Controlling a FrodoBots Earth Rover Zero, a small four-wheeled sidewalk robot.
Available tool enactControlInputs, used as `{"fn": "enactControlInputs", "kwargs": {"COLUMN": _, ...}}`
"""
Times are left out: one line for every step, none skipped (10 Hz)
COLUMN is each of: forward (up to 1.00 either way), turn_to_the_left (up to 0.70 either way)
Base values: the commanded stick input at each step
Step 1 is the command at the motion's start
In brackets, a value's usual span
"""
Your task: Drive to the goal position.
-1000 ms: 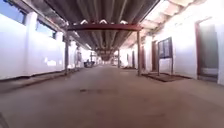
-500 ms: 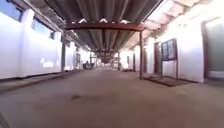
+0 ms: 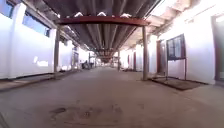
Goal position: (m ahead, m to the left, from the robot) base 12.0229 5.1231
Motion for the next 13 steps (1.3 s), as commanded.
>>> {"fn": "enactControlInputs", "kwargs": {"forward": 0.00, "turn_to_the_left": 0.00}}
{"fn": "enactControlInputs", "kwargs": {"forward": 0.00, "turn_to_the_left": 0.00}}
{"fn": "enactControlInputs", "kwargs": {"forward": 0.12, "turn_to_the_left": 0.00}}
{"fn": "enactControlInputs", "kwargs": {"forward": 0.35, "turn_to_the_left": 0.00}}
{"fn": "enactControlInputs", "kwargs": {"forward": 0.68, "turn_to_the_left": 0.00}}
{"fn": "enactControlInputs", "kwargs": {"forward": 0.85, "turn_to_the_left": 0.00}}
{"fn": "enactControlInputs", "kwargs": {"forward": 0.85, "turn_to_the_left": 0.00}}
{"fn": "enactControlInputs", "kwargs": {"forward": 0.85, "turn_to_the_left": 0.00}}
{"fn": "enactControlInputs", "kwargs": {"forward": 0.85, "turn_to_the_left": 0.00}}
{"fn": "enactControlInputs", "kwargs": {"forward": 0.85, "turn_to_the_left": 0.00}}
{"fn": "enactControlInputs", "kwargs": {"forward": 0.85, "turn_to_the_left": 0.00}}
{"fn": "enactControlInputs", "kwargs": {"forward": 0.85, "turn_to_the_left": 0.00}}
{"fn": "enactControlInputs", "kwargs": {"forward": 0.85, "turn_to_the_left": 0.00}}
